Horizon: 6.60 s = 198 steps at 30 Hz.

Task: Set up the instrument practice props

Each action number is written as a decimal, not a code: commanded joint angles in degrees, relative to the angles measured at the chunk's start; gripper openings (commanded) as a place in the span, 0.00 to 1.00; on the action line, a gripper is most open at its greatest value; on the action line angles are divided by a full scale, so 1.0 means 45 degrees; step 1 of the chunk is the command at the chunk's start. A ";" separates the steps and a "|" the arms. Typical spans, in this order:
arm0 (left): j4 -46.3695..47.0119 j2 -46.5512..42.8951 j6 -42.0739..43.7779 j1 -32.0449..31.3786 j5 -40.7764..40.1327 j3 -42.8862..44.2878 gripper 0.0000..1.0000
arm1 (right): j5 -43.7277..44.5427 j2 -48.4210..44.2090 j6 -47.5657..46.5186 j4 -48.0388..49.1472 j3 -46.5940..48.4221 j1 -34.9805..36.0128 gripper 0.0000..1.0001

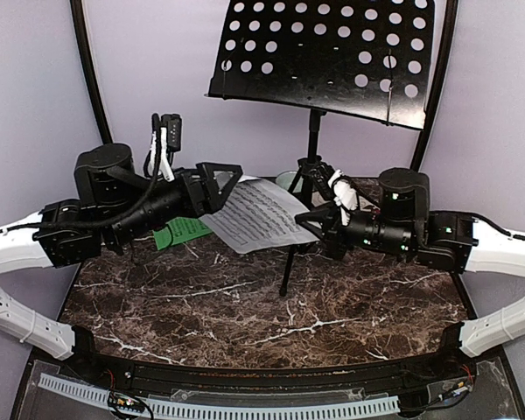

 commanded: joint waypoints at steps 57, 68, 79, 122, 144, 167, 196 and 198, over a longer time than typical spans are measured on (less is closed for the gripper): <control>0.1132 -0.0994 0.8409 0.2405 1.2432 -0.3305 0.00 | -0.2573 -0.1413 -0.1441 -0.9799 0.5404 0.0630 0.05; 0.1275 0.0145 0.6521 0.3295 1.2901 0.1225 0.00 | 0.1496 -0.3291 0.0426 -0.6168 0.6238 0.0630 0.80; 0.0595 0.3048 0.3427 0.5080 1.3272 0.7193 0.00 | 0.7224 -0.3157 0.1563 -0.4176 0.7676 0.0630 0.64; 0.0419 0.7661 0.1338 0.5616 0.8805 1.3853 0.00 | 0.5022 0.0899 0.6898 -0.5022 1.0524 -0.2845 0.39; -0.0193 0.9878 0.2509 0.5483 1.0582 1.6653 0.00 | 0.3172 -0.0561 0.3543 -0.0643 0.6661 -0.2922 0.00; 0.1820 1.1369 0.5973 0.4734 1.4168 1.7821 0.04 | 0.2082 -0.0248 0.2891 -0.0210 0.6657 -0.2925 0.00; 0.3525 1.2691 0.5028 0.3970 1.3812 1.8159 0.06 | 0.1801 -0.0307 0.2979 0.0321 0.6331 -0.2924 0.00; 0.3748 1.2790 0.4772 0.3967 1.3803 1.8173 0.05 | 0.1803 -0.0321 0.2969 0.0364 0.6316 -0.2925 0.00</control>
